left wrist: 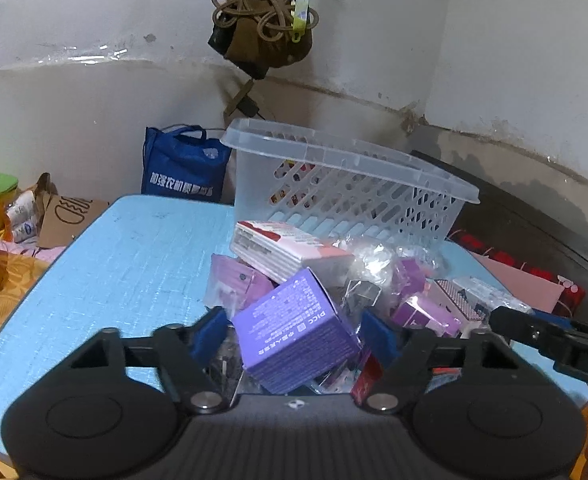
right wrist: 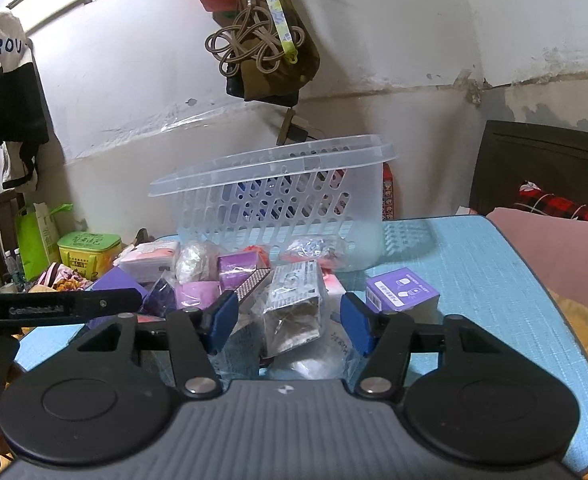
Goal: Organize objects
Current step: 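Grasp the purple box with the left gripper while the right grasps a clear bag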
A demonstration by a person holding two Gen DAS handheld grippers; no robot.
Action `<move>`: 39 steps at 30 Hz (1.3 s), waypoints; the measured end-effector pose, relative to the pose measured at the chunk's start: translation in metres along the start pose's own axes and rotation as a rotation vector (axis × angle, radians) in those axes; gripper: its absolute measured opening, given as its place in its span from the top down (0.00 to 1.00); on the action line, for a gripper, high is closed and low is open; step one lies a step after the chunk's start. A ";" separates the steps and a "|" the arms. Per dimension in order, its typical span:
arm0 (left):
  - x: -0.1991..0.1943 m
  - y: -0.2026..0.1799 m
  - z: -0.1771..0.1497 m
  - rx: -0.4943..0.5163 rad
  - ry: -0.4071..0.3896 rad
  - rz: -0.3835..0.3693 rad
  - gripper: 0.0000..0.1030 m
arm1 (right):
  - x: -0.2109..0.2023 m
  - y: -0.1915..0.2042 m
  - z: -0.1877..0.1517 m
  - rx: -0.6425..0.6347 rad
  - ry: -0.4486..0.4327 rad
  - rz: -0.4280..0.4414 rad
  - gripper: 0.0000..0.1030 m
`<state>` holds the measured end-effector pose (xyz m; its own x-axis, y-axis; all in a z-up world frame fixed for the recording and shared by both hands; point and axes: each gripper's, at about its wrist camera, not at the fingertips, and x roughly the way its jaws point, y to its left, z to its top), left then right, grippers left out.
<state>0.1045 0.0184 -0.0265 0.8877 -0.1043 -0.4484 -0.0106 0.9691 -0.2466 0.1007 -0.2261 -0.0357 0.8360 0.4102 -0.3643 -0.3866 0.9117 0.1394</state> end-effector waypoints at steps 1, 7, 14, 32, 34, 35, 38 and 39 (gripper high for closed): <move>0.001 0.002 0.000 -0.015 0.004 -0.008 0.31 | 0.001 0.000 0.000 0.000 0.000 -0.001 0.41; -0.002 0.006 0.002 -0.018 -0.019 -0.010 0.33 | 0.000 -0.001 0.001 0.004 -0.003 0.010 0.58; -0.011 0.005 0.009 -0.007 -0.071 -0.026 0.33 | -0.004 -0.004 0.003 0.008 -0.026 -0.003 0.60; -0.013 0.000 0.102 0.077 -0.232 -0.045 0.34 | -0.009 -0.011 0.080 -0.039 -0.229 0.007 0.60; 0.001 -0.007 0.125 0.096 -0.232 -0.056 0.34 | 0.002 -0.011 0.096 -0.049 -0.241 0.029 0.60; 0.009 -0.010 0.136 0.101 -0.231 -0.057 0.34 | 0.012 -0.011 0.105 -0.066 -0.243 0.023 0.60; 0.041 -0.021 0.161 0.132 -0.211 -0.039 0.34 | 0.045 -0.014 0.121 -0.090 -0.212 0.012 0.60; 0.050 -0.024 0.165 0.143 -0.203 -0.027 0.34 | 0.053 -0.015 0.123 -0.092 -0.201 0.006 0.60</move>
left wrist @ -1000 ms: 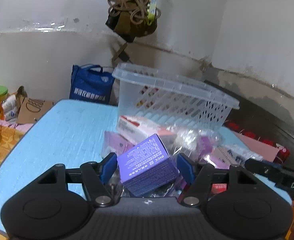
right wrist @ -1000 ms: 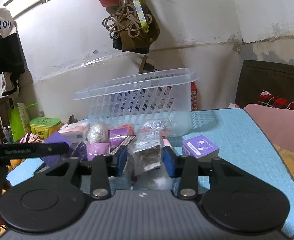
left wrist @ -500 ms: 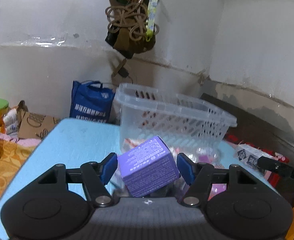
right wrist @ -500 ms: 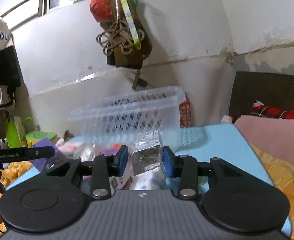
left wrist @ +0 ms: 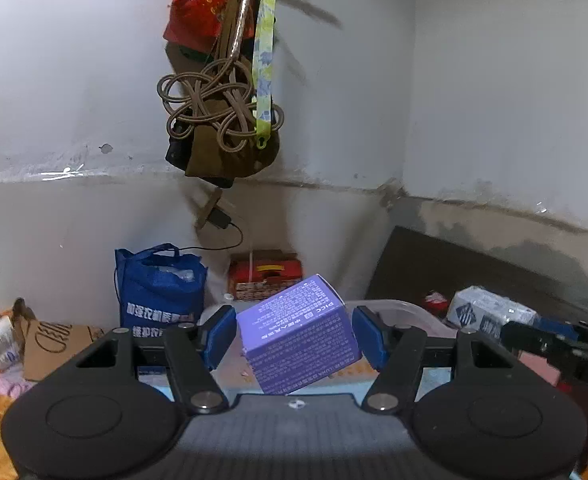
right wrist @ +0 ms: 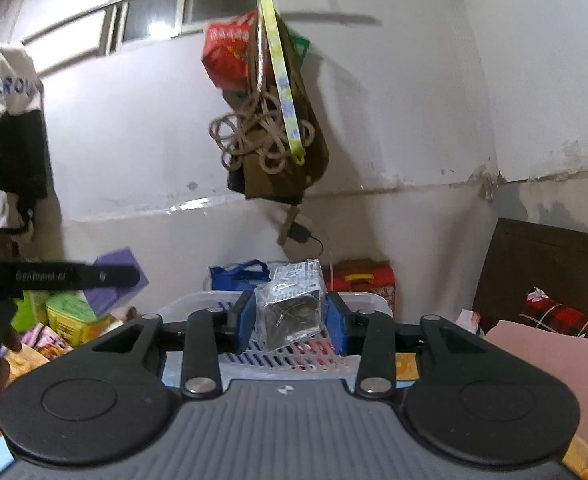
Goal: Organize objects
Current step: 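Grasp the purple box with the left gripper while the right grasps a clear bag, then drop the purple box and clear bag into the white basket with both grippers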
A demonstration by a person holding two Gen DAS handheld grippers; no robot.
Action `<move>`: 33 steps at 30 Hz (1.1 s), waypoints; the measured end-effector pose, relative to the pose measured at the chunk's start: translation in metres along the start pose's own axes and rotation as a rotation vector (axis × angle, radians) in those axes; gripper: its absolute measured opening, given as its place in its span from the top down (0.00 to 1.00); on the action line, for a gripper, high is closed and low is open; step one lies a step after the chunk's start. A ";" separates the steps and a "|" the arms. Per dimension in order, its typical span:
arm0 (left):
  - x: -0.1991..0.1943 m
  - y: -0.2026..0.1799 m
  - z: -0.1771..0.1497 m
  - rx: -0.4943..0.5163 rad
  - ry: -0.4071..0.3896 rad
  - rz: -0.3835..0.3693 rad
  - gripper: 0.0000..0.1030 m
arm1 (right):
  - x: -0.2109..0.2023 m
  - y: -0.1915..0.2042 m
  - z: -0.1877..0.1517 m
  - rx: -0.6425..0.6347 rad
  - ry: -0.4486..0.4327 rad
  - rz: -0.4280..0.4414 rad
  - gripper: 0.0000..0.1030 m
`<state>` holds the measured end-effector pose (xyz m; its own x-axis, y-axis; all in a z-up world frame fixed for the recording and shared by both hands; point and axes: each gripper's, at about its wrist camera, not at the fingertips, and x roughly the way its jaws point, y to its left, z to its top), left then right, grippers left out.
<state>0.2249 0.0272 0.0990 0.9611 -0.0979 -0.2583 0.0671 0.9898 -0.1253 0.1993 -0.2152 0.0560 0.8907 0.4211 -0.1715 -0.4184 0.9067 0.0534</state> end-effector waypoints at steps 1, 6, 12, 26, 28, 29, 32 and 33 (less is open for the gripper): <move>0.009 -0.002 0.001 0.015 0.013 0.005 0.34 | 0.008 -0.002 0.000 0.007 0.015 0.004 0.60; 0.051 -0.003 -0.007 0.029 0.088 0.041 0.34 | 0.041 -0.006 -0.009 0.006 0.064 0.008 0.60; 0.064 -0.006 -0.015 0.047 0.101 0.052 0.34 | 0.050 -0.006 -0.016 -0.004 0.087 0.028 0.60; 0.058 0.004 -0.018 0.033 0.061 0.082 0.02 | 0.052 -0.011 -0.016 -0.002 0.064 0.023 0.00; 0.043 0.010 -0.022 0.016 0.046 0.083 0.00 | 0.040 -0.014 -0.022 0.005 0.079 0.013 0.00; 0.034 0.013 -0.026 0.011 0.034 0.085 0.00 | 0.032 -0.016 -0.026 0.009 0.075 0.014 0.00; 0.011 0.024 -0.040 0.008 0.039 0.091 0.00 | 0.000 -0.019 -0.045 0.013 0.068 -0.006 0.00; 0.001 0.029 -0.047 0.015 0.040 0.097 0.00 | -0.013 -0.020 -0.054 0.007 0.069 -0.023 0.00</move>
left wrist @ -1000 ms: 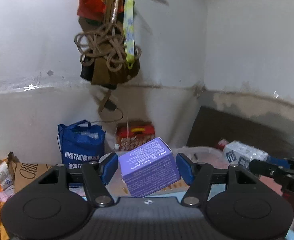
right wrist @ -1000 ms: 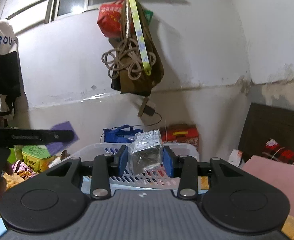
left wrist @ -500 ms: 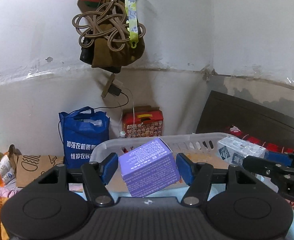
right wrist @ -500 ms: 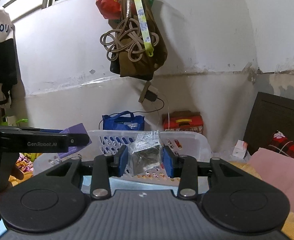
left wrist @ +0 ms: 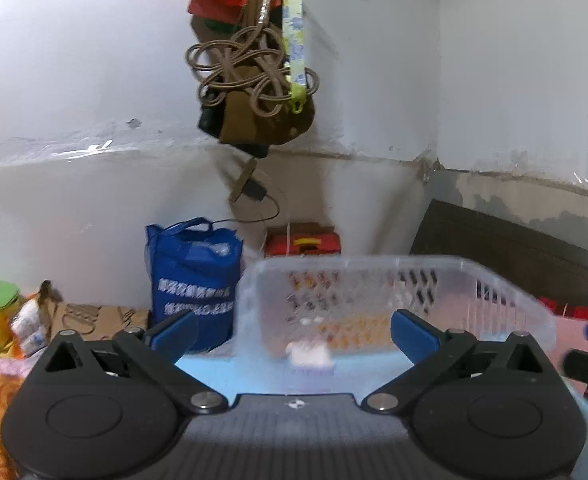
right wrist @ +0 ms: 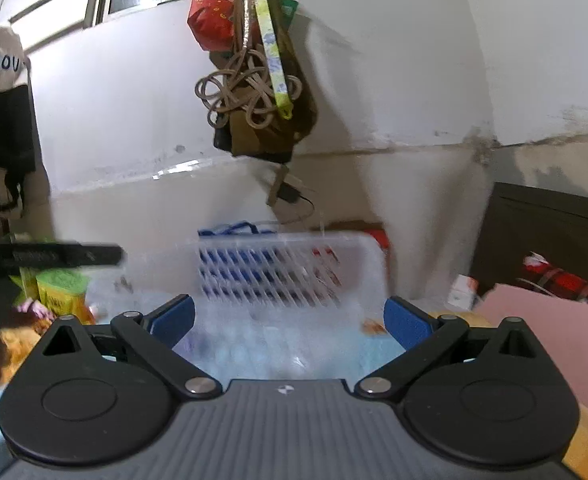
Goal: Organize objects
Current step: 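Drop the purple box and clear bag into the white basket with both grippers, then grasp the white bottle with the right gripper while the left grasps a clear bag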
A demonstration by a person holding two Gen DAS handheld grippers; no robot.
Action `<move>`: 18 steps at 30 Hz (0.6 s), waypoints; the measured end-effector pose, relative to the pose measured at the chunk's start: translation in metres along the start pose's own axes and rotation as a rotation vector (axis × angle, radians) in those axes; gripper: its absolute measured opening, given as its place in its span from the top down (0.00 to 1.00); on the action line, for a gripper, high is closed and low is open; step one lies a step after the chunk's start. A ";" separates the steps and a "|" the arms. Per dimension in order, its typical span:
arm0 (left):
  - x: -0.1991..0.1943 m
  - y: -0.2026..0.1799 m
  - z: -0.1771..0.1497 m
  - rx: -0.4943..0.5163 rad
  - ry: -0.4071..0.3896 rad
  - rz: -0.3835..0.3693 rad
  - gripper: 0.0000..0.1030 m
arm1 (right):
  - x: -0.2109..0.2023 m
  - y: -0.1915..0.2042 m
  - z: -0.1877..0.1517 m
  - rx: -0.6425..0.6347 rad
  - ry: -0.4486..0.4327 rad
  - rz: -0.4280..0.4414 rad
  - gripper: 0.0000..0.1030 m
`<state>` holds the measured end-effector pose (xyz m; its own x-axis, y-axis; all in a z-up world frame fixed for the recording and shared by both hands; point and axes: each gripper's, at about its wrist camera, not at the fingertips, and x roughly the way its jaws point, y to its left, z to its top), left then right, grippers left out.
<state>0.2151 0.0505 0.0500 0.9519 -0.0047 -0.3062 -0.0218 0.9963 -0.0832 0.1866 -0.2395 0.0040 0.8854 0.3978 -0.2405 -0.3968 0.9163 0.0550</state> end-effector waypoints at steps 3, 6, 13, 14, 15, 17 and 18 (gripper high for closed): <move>-0.043 0.021 -0.029 -0.055 -0.045 0.017 0.00 | -0.037 -0.001 -0.035 -0.007 0.003 -0.042 0.00; -0.080 0.035 -0.059 -0.121 -0.069 -0.006 0.01 | -0.065 0.000 -0.067 0.036 0.010 -0.048 0.00; -0.128 0.033 -0.120 -0.101 -0.060 0.011 0.04 | -0.085 0.000 -0.102 0.136 0.030 -0.015 0.14; -0.130 0.032 -0.124 -0.098 -0.057 0.008 0.04 | -0.084 0.000 -0.103 0.144 0.023 -0.013 0.17; -0.132 0.031 -0.129 -0.093 -0.056 0.009 0.05 | -0.083 0.000 -0.104 0.152 0.019 -0.006 0.18; -0.133 0.028 -0.137 -0.079 -0.047 0.009 0.11 | -0.081 0.003 -0.106 0.150 0.020 -0.004 0.19; -0.132 0.026 -0.141 -0.068 -0.043 0.007 0.13 | -0.080 0.006 -0.107 0.143 0.015 -0.004 0.19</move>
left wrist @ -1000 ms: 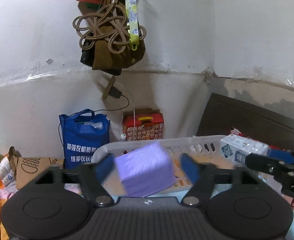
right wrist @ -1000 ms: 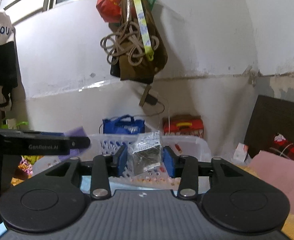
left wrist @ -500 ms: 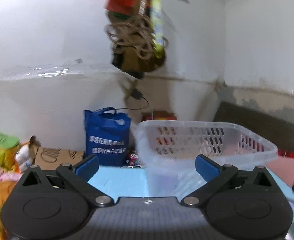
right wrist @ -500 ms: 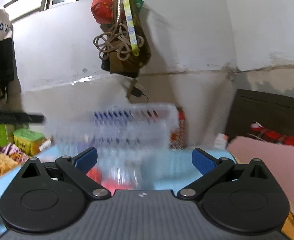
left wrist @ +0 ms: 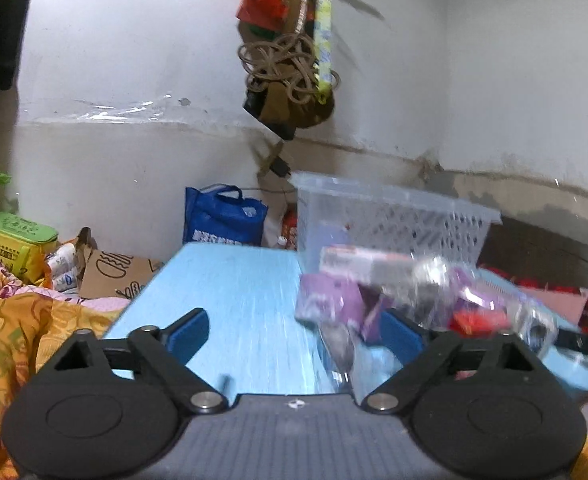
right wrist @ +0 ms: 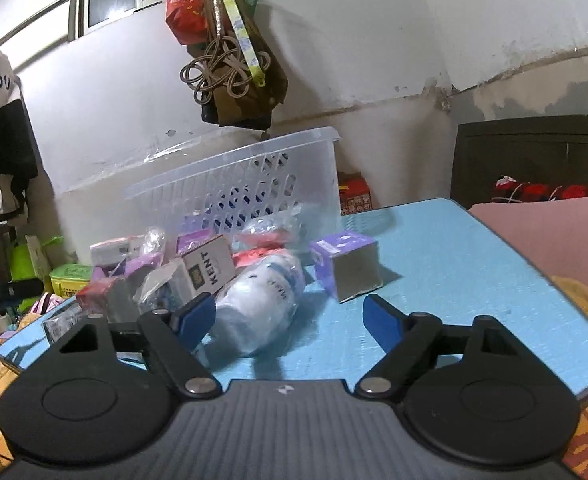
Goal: Organize objects
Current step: 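Grasp the white bottle with the right gripper while the left grasps a clear bag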
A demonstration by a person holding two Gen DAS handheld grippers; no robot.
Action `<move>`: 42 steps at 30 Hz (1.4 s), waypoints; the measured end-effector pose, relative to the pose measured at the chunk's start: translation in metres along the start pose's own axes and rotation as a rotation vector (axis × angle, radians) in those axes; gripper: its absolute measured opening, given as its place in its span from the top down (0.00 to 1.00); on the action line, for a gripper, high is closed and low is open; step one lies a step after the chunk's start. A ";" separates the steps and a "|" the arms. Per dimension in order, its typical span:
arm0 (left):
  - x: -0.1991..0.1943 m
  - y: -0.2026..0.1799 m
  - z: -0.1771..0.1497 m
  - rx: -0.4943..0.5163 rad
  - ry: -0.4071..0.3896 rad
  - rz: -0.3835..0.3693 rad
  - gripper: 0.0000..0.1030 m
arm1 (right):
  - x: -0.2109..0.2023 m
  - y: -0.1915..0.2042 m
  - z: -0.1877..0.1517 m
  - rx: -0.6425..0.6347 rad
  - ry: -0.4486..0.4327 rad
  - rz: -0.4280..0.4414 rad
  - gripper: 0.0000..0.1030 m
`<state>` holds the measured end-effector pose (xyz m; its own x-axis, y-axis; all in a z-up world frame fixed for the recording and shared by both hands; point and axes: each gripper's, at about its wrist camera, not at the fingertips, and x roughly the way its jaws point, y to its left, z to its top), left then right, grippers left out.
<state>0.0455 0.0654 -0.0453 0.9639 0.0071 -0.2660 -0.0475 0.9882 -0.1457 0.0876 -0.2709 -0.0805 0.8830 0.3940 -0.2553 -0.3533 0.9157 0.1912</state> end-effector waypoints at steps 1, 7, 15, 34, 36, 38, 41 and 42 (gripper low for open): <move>0.000 -0.002 -0.004 0.009 -0.001 0.002 0.16 | 0.000 0.003 -0.002 -0.011 -0.003 0.001 0.19; 0.005 -0.009 -0.022 0.043 -0.009 0.008 0.19 | 0.014 0.025 -0.011 -0.110 -0.014 -0.026 0.35; 0.002 -0.020 -0.026 0.067 -0.035 0.026 0.33 | 0.020 0.031 -0.019 -0.113 -0.006 -0.038 0.39; 0.020 -0.026 -0.035 0.040 0.043 0.055 0.65 | 0.019 0.019 -0.014 -0.095 -0.005 -0.016 0.48; 0.016 -0.025 -0.035 0.044 0.039 0.063 0.65 | 0.014 0.019 -0.012 -0.094 -0.020 -0.021 0.48; 0.009 -0.023 -0.032 0.049 0.020 0.081 0.65 | 0.007 0.018 -0.008 -0.096 -0.042 -0.029 0.48; 0.004 -0.023 -0.022 0.051 -0.006 0.094 0.65 | 0.000 0.016 -0.002 -0.099 -0.066 -0.038 0.48; 0.003 -0.023 -0.019 0.054 -0.013 0.096 0.65 | -0.001 0.015 -0.001 -0.099 -0.071 -0.042 0.48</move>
<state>0.0446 0.0398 -0.0611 0.9589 0.1042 -0.2640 -0.1265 0.9896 -0.0688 0.0813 -0.2576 -0.0782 0.9160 0.3519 -0.1926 -0.3414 0.9359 0.0864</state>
